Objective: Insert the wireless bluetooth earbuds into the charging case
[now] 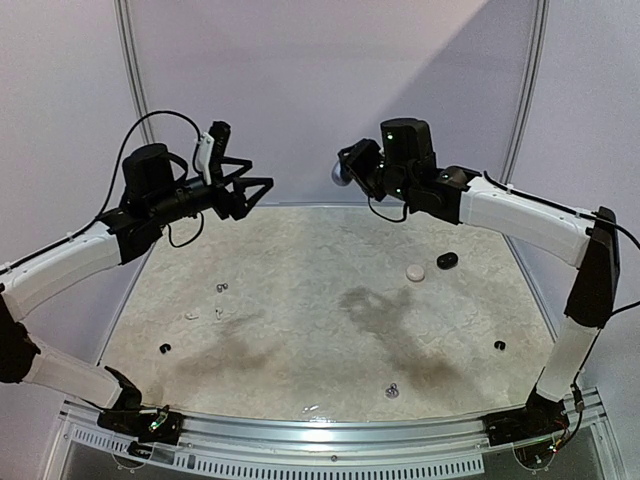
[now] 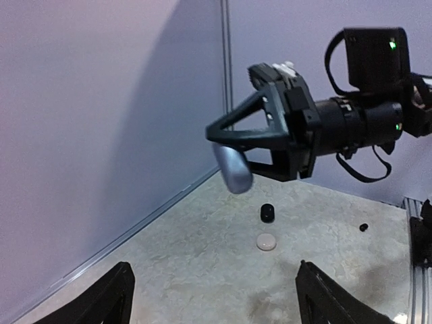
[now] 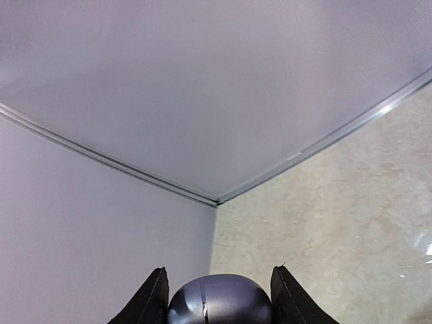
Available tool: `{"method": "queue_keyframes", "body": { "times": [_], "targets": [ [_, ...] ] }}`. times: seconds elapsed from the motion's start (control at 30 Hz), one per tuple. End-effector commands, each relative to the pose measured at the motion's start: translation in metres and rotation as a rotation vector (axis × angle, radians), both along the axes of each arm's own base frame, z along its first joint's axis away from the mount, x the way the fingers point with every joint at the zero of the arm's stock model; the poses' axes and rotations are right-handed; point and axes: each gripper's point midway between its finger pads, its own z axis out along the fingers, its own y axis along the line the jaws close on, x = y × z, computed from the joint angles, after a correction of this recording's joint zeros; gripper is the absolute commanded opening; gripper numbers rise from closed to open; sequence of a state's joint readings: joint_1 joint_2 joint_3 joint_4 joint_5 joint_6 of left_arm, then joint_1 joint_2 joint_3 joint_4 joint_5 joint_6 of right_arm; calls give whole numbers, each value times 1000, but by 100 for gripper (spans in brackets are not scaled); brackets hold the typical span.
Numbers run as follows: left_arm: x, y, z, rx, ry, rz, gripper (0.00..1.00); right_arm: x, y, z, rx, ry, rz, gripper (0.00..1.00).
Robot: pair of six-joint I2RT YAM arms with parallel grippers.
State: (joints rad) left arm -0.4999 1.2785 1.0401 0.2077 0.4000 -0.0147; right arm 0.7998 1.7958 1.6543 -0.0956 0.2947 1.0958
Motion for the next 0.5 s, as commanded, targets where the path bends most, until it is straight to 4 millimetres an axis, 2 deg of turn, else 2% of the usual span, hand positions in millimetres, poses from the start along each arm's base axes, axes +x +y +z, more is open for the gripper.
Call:
{"method": "queue_keyframes", "body": {
  "times": [0.0, 0.2, 0.33, 0.47],
  "targets": [
    [-10, -33, 8, 41, -138, -82, 84, -7, 37, 44, 148, -134, 55, 22],
    [-6, -59, 22, 5, -213, -104, 76, -17, 59, 46, 200, -147, 153, 22],
    [7, -68, 21, 7, -198, -74, 71, -26, 75, 55, 211, -171, 215, 22],
    [11, -72, 21, 22, -217, -74, 57, -31, 81, 55, 212, -176, 250, 21]
  ]
}}
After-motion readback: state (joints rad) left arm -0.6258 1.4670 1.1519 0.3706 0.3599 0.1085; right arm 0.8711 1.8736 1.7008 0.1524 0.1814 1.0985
